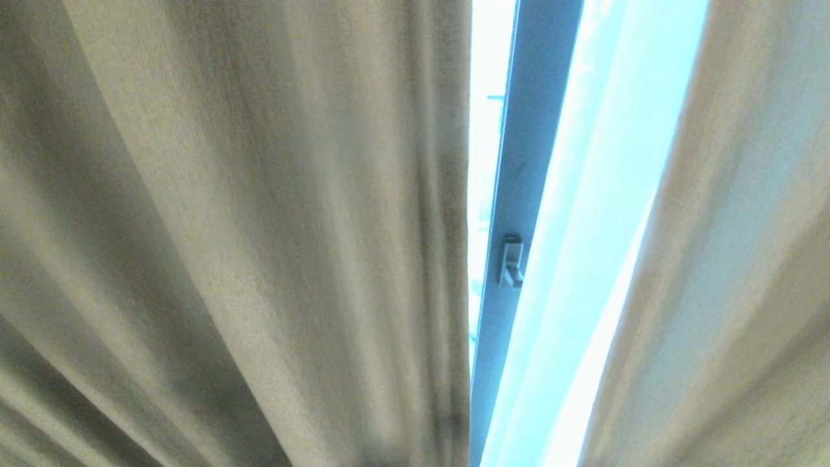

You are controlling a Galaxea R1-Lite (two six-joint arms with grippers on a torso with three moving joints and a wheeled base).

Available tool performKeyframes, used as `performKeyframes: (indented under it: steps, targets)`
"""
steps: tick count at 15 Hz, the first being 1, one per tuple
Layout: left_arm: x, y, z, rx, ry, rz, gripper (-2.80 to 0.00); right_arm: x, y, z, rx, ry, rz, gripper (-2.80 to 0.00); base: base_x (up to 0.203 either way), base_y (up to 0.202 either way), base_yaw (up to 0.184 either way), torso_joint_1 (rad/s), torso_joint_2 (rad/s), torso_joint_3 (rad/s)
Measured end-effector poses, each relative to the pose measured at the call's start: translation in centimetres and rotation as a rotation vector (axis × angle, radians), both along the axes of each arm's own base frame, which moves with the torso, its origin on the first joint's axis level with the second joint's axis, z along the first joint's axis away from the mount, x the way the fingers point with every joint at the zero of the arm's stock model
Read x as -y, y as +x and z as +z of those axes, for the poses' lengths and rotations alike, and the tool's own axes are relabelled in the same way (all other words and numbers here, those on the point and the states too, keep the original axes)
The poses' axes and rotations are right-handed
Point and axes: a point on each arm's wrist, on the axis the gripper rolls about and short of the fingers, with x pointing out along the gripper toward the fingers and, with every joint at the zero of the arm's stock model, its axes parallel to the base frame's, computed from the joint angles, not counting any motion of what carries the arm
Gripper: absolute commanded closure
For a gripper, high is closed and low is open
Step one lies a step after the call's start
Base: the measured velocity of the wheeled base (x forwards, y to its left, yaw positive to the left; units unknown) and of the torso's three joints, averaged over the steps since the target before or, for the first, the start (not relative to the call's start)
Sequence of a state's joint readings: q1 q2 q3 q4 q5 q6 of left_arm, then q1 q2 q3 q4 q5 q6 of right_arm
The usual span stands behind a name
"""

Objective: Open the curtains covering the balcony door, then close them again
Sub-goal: Pull the outer curtains open on both sides

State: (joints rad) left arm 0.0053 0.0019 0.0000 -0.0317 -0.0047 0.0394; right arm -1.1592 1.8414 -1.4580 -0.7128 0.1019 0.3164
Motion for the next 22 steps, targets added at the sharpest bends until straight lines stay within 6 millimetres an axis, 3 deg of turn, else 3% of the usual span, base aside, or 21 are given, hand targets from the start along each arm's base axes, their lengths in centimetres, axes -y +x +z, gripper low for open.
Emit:
performKeyframes:
  steps: [4, 8, 12, 18, 22]
  targets:
    - [0.0, 0.0, 0.0, 0.0, 0.0, 0.0, 0.0, 0.4, 0.0, -0.4, -0.005, 0.008, 0.002, 0.0, 0.0, 0.0, 0.0, 0.0, 0.0, 0.0]
    - [0.0, 0.0, 0.0, 0.0, 0.0, 0.0, 0.0, -0.6, -0.3, -0.5, -0.019, 0.014, 0.033, 0.0, 0.0, 0.0, 0.0, 0.0, 0.0, 0.0]
    - [0.0, 0.0, 0.0, 0.0, 0.0, 0.001, 0.0, -4.7, -0.9, -0.6, -0.036, 0.035, 0.176, 0.0, 0.0, 0.0, 0.0, 0.0, 0.0, 0.0]
    - [0.0, 0.0, 0.0, 0.0, 0.0, 0.0, 0.0, -13.7, -2.1, -1.1, -0.046, 0.01, 0.419, 0.0, 0.0, 0.0, 0.0, 0.0, 0.0, 0.0]
    - [0.0, 0.0, 0.0, 0.0, 0.0, 0.001, 0.0, -17.1, -3.3, -2.0, -0.047, -0.061, 0.511, 0.0, 0.0, 0.0, 0.0, 0.0, 0.0, 0.0]
